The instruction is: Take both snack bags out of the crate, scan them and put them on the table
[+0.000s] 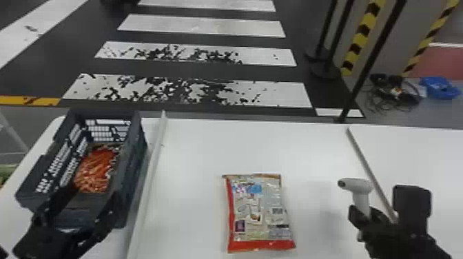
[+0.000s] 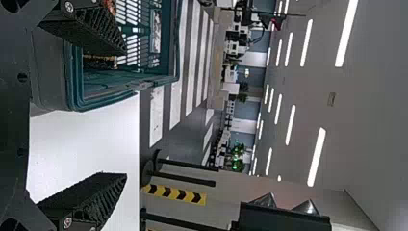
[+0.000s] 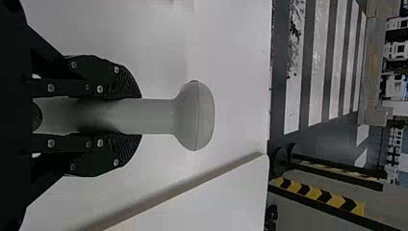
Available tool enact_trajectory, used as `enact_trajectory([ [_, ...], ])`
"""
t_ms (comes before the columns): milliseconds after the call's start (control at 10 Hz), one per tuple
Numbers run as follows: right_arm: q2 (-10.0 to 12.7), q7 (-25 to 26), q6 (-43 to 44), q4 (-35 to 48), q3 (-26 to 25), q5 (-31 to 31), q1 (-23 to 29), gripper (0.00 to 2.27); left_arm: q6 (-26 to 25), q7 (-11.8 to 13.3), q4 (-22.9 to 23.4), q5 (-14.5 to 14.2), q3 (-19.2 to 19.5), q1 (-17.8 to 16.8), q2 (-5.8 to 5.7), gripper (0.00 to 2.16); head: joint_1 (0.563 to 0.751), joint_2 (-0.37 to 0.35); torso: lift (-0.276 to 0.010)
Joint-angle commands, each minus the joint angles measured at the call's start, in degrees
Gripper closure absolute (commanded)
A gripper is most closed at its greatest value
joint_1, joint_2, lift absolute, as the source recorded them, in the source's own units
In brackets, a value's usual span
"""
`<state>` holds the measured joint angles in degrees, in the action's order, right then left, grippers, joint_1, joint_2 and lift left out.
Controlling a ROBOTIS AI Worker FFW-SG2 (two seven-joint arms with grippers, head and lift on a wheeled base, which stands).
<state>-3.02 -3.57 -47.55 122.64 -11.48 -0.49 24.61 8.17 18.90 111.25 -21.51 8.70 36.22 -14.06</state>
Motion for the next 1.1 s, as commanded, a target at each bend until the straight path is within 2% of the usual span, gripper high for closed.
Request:
enact_trajectory([
  [0, -0.23, -0.03, 1.35, -3.29, -1.27, -0.12, -1.32, 2.26, -0.04, 0.0, -0.16, -0.02, 0.0, -0.01, 0.0, 0.1, 0.695, -0.085, -0.092],
  [300, -0.85, -0.12, 3.29, -7.95, -1.62, -0.03, -2.9, 2.26, -0.04, 0.0, -0.16, -0.02, 0.0, -0.1, 0.0, 0.1, 0.695, -0.114, -0.092],
  [1000, -2.25, -0.91, 2.23, -9.97, -1.44, 1.72, -3.78, 2.26, -0.04, 0.0, -0.34, -0.02, -0.08, -0.36, -0.18, 0.1, 0.695, -0.133, -0.092],
])
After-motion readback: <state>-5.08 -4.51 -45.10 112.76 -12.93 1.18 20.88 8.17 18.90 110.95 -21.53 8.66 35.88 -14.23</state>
